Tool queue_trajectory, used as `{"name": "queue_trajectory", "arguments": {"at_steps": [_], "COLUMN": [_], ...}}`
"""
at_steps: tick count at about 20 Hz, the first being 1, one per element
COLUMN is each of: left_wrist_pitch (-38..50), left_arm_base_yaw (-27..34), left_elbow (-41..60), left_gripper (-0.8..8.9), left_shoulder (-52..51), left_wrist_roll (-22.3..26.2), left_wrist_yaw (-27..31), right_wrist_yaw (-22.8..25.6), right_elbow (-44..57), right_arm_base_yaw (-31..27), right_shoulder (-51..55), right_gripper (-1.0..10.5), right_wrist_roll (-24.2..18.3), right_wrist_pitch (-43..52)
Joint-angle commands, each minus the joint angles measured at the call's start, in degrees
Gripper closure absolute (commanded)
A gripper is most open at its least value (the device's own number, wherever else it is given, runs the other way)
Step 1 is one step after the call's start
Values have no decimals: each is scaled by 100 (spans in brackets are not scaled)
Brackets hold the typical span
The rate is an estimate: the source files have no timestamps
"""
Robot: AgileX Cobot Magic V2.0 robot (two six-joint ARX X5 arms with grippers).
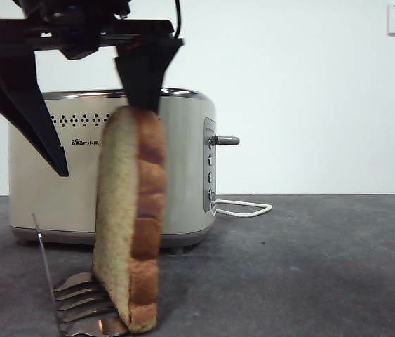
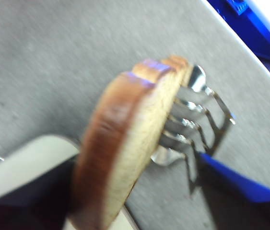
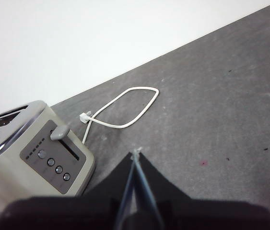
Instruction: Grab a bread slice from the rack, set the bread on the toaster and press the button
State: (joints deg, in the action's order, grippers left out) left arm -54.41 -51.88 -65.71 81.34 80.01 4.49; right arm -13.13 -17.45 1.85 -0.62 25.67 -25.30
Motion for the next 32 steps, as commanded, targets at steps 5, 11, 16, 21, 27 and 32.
{"name": "queue_trajectory", "arguments": {"at_steps": [5, 11, 16, 21, 27, 32], "left_wrist_pitch": [24, 28, -17, -76, -702, -1499], "left_arm_base_yaw": [22, 33, 33, -7, -188, -323], "left_elbow": [-33, -35, -37, -39, -201, -1685], "left_gripper": [638, 725, 823, 822, 822, 823], "left_shoulder": [13, -15, -127, -337, -1075, -1351], "left_wrist_roll": [260, 275, 275, 273, 251, -345], "left_wrist_yaw": [308, 310, 326, 321, 273, 304], "right_wrist_yaw": [-39, -44, -85, -85, -85, -83], "right_elbow": [-11, -11, -11, -11, -11, -11], "right_arm_base_yaw": [2, 2, 2, 2, 0, 0], "right_shoulder": [-2, -2, -2, -2, -2, -2], "right_gripper": [948, 948, 948, 948, 948, 948], "right_wrist_roll": [-46, -46, -48, -46, -46, -44], "right_wrist_pitch": [33, 31, 31, 31, -15, -13]}}
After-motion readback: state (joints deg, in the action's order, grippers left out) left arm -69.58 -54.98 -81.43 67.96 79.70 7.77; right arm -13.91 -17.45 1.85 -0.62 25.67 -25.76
